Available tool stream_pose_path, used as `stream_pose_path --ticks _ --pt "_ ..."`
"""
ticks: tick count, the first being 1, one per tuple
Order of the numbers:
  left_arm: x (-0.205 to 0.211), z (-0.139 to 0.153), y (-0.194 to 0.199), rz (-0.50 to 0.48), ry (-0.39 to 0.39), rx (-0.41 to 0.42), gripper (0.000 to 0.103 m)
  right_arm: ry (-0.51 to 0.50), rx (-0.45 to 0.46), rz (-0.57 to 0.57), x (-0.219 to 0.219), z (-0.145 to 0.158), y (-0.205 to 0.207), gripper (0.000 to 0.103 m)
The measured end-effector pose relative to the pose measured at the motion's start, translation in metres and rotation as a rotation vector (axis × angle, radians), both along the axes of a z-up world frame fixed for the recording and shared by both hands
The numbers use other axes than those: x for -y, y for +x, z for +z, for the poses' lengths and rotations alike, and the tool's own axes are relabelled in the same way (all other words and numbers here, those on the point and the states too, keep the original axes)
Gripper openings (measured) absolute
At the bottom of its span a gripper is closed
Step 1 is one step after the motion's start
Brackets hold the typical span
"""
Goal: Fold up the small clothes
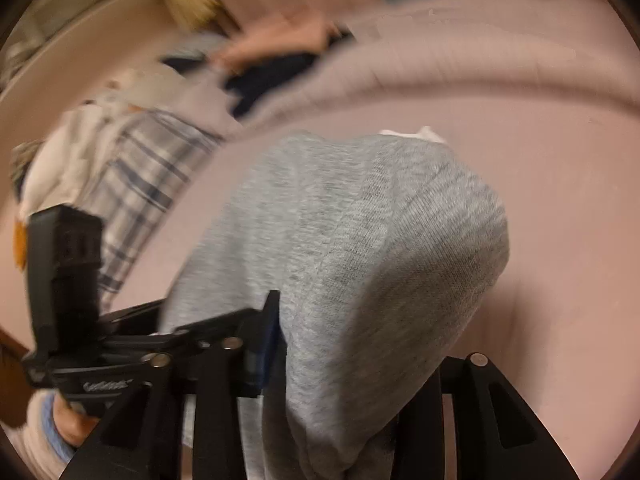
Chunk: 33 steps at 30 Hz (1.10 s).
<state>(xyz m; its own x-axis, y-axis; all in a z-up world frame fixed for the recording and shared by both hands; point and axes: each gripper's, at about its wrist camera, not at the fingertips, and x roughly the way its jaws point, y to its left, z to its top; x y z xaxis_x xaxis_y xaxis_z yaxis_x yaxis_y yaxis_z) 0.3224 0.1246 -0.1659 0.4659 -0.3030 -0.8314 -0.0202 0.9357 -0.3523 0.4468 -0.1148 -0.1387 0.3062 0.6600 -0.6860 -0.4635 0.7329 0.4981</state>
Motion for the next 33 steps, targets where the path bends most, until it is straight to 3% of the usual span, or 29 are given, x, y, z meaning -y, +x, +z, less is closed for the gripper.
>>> stream_pose_path --ticks 1,3,7,9,10,12,14,15,20,21,23,29,31,33 --pt "-0.001 -0.006 0.0 0.007 -0.004 -0.025 0.067 -0.028 -0.072 -0.002 -0.004 -0.014 0.007 0.046" --pt "-0.006 -0.006 -0.009 0.014 -0.033 -0.004 0.068 -0.05 -0.131 -0.006 -0.003 -0.024 0.008 0.05" --pt "-0.009 0.01 -0.035 0.023 -0.018 0.04 0.076 -0.048 -0.079 0.016 0.017 -0.003 -0.02 0.062" --pt "-0.01 0.016 -0.051 0.027 0.013 0.072 0.084 -0.058 -0.03 0.045 0.026 0.008 -0.04 0.073" --pt "-0.011 0.013 -0.054 0.027 0.028 0.074 0.084 -0.1 0.003 0.057 0.028 0.009 -0.052 0.079" --pt "-0.012 0.004 -0.058 0.041 0.039 0.057 0.084 -0.218 0.053 0.07 0.024 0.002 -0.064 0.08" --pt "-0.008 0.0 -0.054 0.054 0.035 0.042 0.084 -0.343 0.032 0.067 0.016 -0.02 -0.067 0.08" --pt "-0.003 0.002 -0.054 0.062 0.057 0.048 0.084 -0.356 0.017 0.056 0.014 -0.028 -0.066 0.081" --pt "0.02 0.047 -0.065 0.055 0.177 0.145 0.083 -0.288 0.013 0.001 0.024 -0.009 -0.075 0.081" --pt "0.021 0.058 -0.072 0.065 0.194 0.164 0.086 -0.286 0.029 -0.006 0.028 -0.002 -0.08 0.081" --pt "0.02 0.074 -0.086 0.088 0.214 0.181 0.101 -0.28 0.076 -0.024 0.037 0.014 -0.092 0.081" --pt "0.021 0.126 -0.133 0.119 0.156 0.266 0.102 -0.226 0.166 -0.057 0.065 0.063 -0.141 0.085" --pt "0.031 0.137 -0.14 0.149 0.225 0.25 0.103 -0.221 0.199 -0.055 0.062 0.079 -0.158 0.085" --pt "0.039 0.146 -0.157 0.182 0.345 0.243 0.103 -0.211 0.223 -0.047 0.064 0.093 -0.171 0.086"
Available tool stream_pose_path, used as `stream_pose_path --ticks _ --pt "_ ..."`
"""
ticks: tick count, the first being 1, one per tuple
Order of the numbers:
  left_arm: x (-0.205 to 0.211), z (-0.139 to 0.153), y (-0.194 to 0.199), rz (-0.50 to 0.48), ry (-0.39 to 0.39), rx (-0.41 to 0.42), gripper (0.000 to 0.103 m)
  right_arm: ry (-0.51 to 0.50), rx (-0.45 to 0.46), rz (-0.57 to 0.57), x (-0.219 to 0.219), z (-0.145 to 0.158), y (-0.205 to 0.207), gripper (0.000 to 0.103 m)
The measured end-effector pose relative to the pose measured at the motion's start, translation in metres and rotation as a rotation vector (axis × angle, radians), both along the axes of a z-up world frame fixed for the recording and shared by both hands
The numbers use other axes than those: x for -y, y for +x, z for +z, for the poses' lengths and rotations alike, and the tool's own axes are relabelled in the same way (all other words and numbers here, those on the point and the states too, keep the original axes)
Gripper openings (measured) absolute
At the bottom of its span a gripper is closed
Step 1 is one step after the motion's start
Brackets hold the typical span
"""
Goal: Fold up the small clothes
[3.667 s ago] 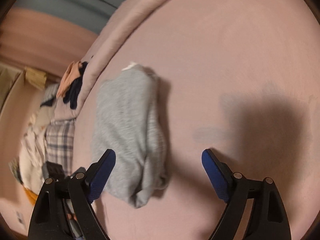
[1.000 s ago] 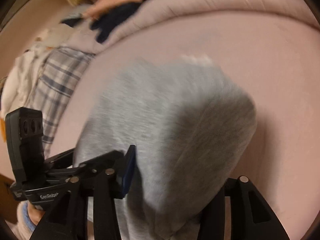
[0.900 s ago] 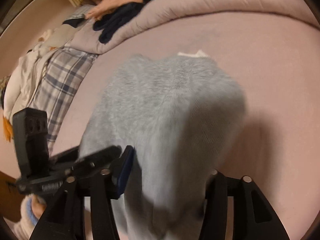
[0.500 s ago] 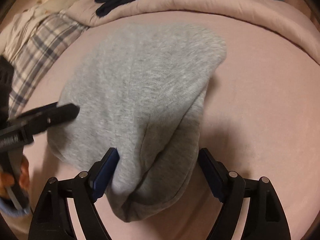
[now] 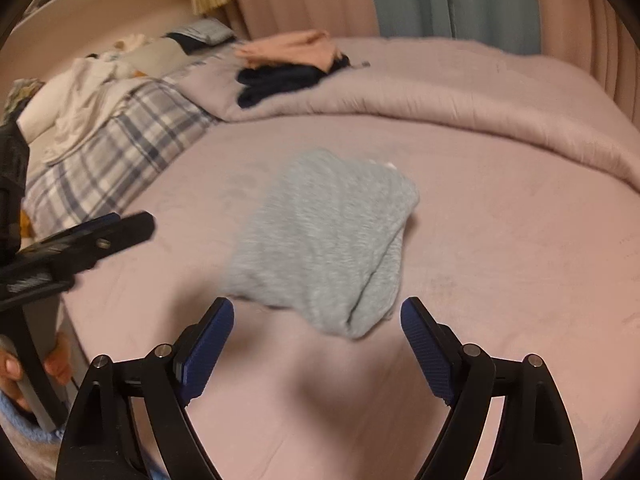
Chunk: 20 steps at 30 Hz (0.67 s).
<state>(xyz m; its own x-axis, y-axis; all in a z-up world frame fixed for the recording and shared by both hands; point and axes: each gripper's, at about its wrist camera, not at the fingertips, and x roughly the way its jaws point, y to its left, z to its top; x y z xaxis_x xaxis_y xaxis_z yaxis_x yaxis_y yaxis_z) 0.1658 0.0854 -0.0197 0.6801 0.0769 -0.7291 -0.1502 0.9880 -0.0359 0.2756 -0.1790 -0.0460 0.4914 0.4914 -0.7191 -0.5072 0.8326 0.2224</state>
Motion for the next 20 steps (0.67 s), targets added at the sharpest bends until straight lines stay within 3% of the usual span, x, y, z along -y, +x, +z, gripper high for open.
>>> stream_pose_path --ticks 3,4,8,20 --pt "0.013 0.008 -0.023 0.057 0.168 -0.005 0.103 0.012 0.025 0.021 -0.004 0.016 -0.017 0.086" --pt "0.015 0.009 -0.03 0.057 0.177 -0.004 0.103 0.016 0.027 0.028 -0.007 0.019 -0.021 0.086" --pt "0.012 0.014 -0.051 0.037 0.091 -0.015 0.103 0.013 0.043 0.032 -0.018 0.027 -0.035 0.086" --pt "0.004 0.03 -0.079 0.048 0.049 0.005 0.103 0.004 0.049 0.035 -0.028 0.033 -0.061 0.086"
